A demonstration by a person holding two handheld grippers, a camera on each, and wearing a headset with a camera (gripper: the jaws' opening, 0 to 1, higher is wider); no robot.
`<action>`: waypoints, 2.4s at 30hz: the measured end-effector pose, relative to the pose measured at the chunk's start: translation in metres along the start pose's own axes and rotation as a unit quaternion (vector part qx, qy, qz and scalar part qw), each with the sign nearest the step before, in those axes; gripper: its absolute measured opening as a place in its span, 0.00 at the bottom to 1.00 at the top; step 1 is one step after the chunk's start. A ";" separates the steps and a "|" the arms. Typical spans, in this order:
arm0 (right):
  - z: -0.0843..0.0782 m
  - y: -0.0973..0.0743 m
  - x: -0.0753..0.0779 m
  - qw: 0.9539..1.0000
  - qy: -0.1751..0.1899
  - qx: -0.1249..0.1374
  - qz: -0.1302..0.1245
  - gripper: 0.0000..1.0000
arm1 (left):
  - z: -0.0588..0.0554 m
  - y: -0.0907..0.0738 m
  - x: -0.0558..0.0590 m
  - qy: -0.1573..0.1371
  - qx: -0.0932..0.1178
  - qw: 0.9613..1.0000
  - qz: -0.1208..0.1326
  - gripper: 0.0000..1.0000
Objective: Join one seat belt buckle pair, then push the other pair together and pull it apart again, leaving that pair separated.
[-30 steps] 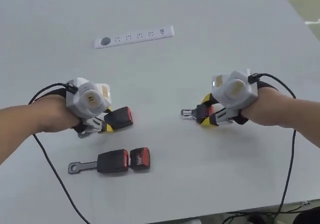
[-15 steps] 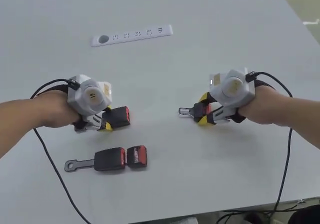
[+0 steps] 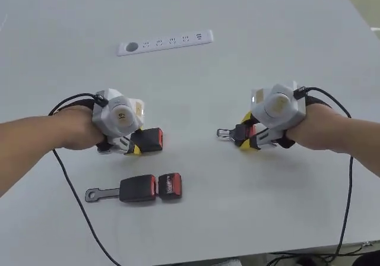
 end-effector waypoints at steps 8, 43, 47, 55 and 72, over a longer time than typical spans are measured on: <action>0.037 0.024 -0.010 1.000 -0.014 0.016 0.004 0.34 | 0.000 0.000 0.001 0.001 0.001 1.000 0.001 0.31; 0.114 0.074 -0.020 0.997 -0.064 0.041 0.017 0.33 | -0.005 0.006 -0.002 0.012 0.012 1.000 0.004 0.31; 0.115 0.074 -0.020 0.996 -0.064 0.050 0.021 0.32 | -0.004 0.005 -0.002 0.011 0.013 1.000 0.003 0.31; 0.118 0.076 -0.019 0.997 -0.056 0.051 0.024 0.31 | -0.001 0.002 0.001 0.007 0.023 1.000 -0.001 0.30; 0.128 0.084 -0.020 0.995 -0.074 0.050 0.035 0.31 | -0.003 0.003 0.000 0.006 0.021 1.000 -0.003 0.30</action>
Point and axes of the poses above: the centre of the closed fingertips' face, and the gripper's own axes: y roughly forward along the fingers, x roughly to its right, z roughly out of its top, the point moved 1 cm from there along -y, roughly backward along the fingers
